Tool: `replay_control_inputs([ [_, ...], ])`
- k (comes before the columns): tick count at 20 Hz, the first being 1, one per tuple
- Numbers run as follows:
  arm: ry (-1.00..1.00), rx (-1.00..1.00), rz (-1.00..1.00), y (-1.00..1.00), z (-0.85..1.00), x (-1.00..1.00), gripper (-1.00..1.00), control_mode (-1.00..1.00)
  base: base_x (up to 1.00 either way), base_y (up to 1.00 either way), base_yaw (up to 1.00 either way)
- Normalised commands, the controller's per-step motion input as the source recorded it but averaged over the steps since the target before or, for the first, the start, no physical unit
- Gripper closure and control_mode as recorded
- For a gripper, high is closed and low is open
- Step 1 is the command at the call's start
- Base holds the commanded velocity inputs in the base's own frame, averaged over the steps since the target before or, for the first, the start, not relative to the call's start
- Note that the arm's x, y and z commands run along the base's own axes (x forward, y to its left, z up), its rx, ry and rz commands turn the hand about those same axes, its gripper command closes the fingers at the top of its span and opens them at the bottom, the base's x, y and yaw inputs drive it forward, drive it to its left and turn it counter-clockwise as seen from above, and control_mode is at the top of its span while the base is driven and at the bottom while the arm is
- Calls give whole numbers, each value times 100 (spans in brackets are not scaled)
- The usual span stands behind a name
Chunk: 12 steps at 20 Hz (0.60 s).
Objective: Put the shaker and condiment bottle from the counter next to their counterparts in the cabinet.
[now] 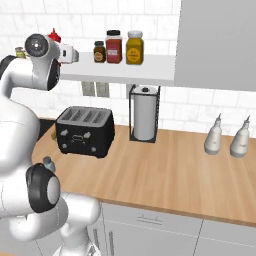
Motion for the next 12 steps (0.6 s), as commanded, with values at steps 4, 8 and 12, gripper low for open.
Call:
replay_control_inputs([
  [4, 0, 0, 0, 21, -11, 13, 100, -100, 0, 0, 0],
  [8, -3, 0, 1, 14, -16, 12, 100, -100, 0, 0, 0],
  [12, -1, 0, 0, 0, -7, 23, 100, -100, 0, 0, 0],
])
